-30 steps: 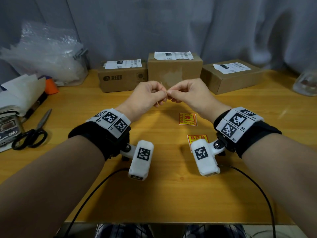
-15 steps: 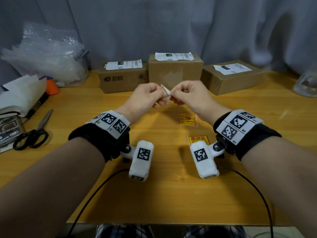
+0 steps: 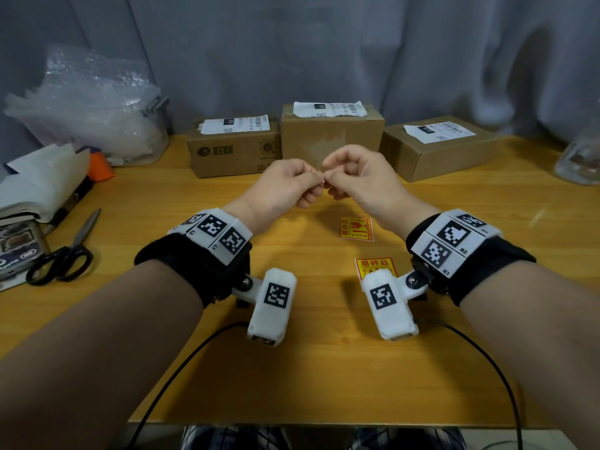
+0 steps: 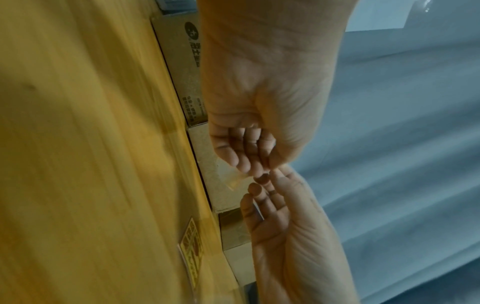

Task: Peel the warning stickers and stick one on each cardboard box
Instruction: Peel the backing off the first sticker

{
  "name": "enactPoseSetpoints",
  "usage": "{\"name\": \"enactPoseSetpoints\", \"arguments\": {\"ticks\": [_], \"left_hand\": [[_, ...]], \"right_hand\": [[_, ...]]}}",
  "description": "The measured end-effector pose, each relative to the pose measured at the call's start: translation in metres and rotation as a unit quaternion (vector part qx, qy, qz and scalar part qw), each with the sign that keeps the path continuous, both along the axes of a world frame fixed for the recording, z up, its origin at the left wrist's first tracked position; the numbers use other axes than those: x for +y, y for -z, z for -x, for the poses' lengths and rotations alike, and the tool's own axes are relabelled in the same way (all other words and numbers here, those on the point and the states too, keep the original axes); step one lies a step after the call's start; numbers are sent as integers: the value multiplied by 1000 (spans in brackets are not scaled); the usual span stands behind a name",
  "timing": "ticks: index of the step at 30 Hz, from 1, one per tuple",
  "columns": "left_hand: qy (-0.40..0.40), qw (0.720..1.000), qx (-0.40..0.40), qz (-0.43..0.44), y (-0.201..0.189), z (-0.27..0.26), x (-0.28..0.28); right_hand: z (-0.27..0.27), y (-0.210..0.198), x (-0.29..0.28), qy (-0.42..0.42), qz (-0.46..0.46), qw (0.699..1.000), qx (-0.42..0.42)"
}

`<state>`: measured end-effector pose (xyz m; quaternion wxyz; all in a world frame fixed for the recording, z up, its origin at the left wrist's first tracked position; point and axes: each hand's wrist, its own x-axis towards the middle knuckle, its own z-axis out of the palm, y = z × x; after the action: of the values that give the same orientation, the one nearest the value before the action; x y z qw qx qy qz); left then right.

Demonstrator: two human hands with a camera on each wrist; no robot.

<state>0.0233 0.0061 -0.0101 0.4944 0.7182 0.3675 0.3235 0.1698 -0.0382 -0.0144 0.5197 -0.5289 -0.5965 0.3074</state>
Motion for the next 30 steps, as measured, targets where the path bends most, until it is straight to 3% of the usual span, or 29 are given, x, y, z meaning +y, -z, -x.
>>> {"name": "enactPoseSetpoints", "arguments": {"ticks": [4, 10, 14, 21, 23, 30], "left_hand": [[-1, 997, -30, 77, -4, -2, 0], [-1, 987, -61, 147, -4, -1, -2], [-7, 986, -56, 155, -6, 0, -3], [-11, 989, -52, 136, -7, 0, -3], [-9, 992, -52, 113, -6, 1, -3], [40, 993, -58, -99, -5, 8, -6]], "right_hand": [[-1, -4, -2, -25, -42, 996, -72], [-3, -2, 0, 19, -96, 976, -195], [-4, 0, 1, 47, -149, 958, -240], [-7, 0, 2, 43, -164, 951, -258], [-8, 0, 2, 45, -158, 955, -247], [-9, -1, 0, 37, -75, 989, -125]]}}
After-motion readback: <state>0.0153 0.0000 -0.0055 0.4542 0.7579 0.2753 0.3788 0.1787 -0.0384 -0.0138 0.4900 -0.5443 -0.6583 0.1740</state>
